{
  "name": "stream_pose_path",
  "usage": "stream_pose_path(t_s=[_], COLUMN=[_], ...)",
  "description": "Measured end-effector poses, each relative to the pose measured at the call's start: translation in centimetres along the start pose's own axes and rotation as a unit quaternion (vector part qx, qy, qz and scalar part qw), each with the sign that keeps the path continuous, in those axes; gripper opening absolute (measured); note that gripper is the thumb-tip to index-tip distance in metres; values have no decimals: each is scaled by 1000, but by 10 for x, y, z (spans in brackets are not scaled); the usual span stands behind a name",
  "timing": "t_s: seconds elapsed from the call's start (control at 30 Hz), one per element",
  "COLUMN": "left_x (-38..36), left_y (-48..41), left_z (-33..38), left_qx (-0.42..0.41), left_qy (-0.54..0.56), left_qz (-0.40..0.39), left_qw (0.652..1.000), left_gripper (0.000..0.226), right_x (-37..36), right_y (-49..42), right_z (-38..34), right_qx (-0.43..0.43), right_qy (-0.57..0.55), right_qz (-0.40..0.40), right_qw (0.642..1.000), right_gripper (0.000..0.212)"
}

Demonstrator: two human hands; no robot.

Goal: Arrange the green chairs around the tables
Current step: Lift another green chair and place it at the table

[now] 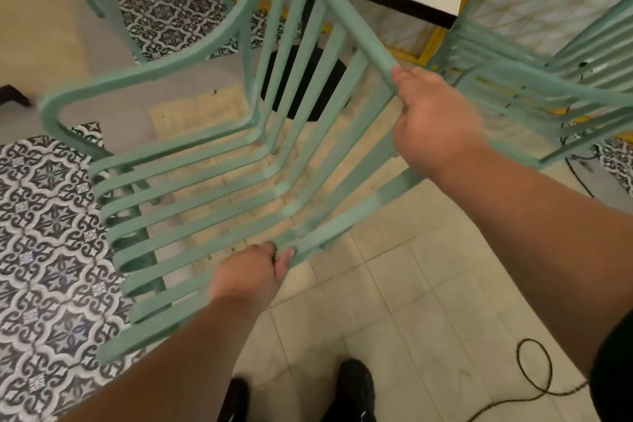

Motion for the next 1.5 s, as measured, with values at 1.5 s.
stream_pose_path(t_s=[1.5], left_x=[55], left_y=[-59], left_z=[-188], left_qx=[-192], left_qy=[-85], left_qz=[77], left_qw=[975], left_gripper=[88], right_x=[-37], right_y=[72], right_z=[-134], right_qx=[-61], right_qy=[60], right_qz=[-102], right_qw=[991], right_gripper=[83])
Point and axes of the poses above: each hand's wrist, its own y-axis away from the middle knuckle, its own x-axis out of the back of the hand, z = x × y, the point moved 5 cm from there along -y, towards the middle knuckle, and after that the axes turned 1 degree about z, right-handed, at the moved point
